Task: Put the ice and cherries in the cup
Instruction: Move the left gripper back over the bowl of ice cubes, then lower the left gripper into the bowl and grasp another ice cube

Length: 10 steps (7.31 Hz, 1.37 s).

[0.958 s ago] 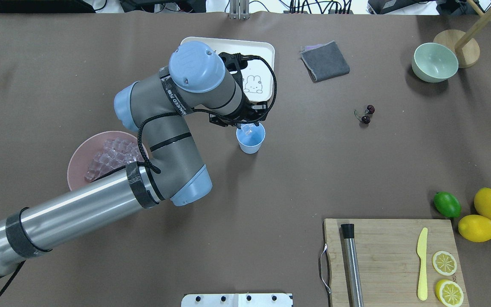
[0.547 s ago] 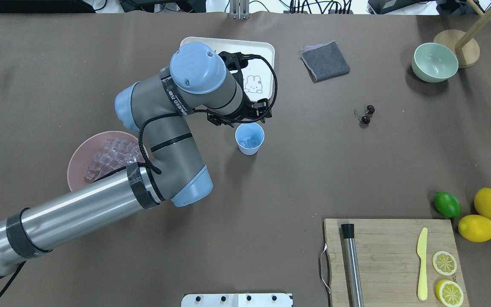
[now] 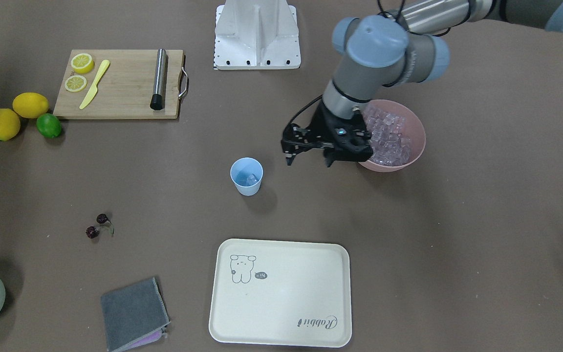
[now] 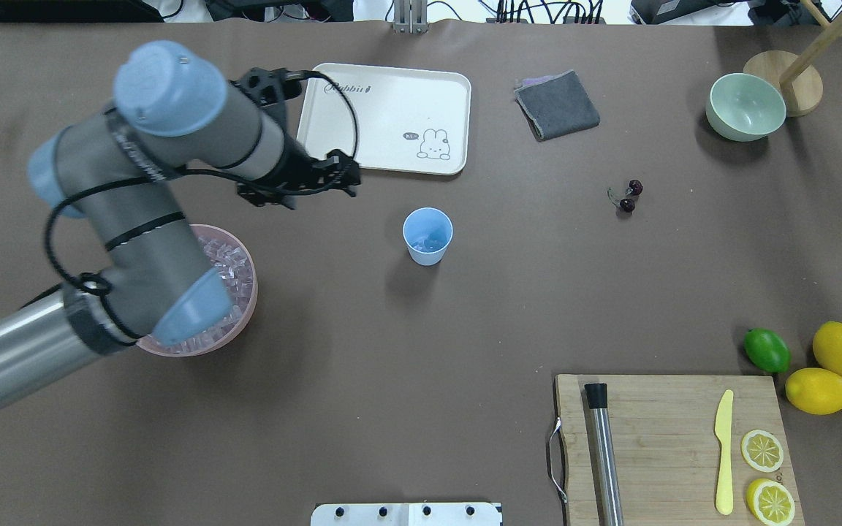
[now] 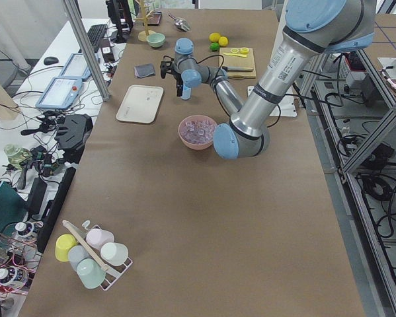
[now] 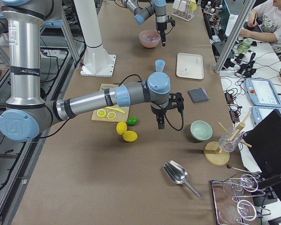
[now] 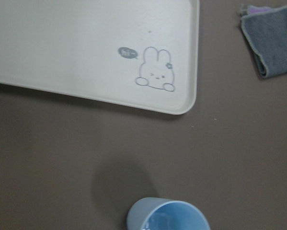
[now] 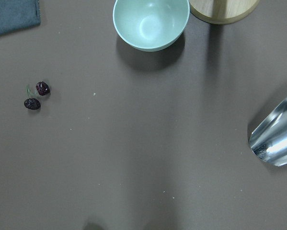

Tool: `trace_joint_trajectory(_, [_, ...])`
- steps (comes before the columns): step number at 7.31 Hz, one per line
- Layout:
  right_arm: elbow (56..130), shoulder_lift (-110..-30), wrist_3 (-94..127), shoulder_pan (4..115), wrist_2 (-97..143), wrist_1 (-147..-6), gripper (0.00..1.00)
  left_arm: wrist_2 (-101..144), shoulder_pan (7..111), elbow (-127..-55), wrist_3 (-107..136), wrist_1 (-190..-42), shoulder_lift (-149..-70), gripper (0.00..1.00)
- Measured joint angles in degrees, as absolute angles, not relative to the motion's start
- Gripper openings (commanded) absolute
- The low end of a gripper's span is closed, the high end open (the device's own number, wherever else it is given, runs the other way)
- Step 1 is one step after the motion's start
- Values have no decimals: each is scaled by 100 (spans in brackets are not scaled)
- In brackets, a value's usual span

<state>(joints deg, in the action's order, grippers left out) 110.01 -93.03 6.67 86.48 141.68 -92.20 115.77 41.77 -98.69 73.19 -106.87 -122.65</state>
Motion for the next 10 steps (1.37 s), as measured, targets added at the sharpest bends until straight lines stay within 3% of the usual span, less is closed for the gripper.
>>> trace_joint_trajectory(1, [11003, -9302, 667, 8651, 14168, -9220, 100, 11699, 4307, -10292, 7167, -10676, -11621, 97])
trace_joint_trajectory(3, [11003, -9301, 681, 8650, 14164, -9220, 100, 11748, 4338, -10637, 7036, -10710, -10905, 87])
trace_joint_trajectory(8, [11001, -9294, 674, 8649, 14157, -9220, 100, 11719, 4048, -10801, 6245, -10723, -10343, 86])
trace_joint_trajectory(10, [10962, -9286, 648, 8649, 14148, -9220, 100, 11553, 3820, -10782, 6224, -10723, -10298, 77])
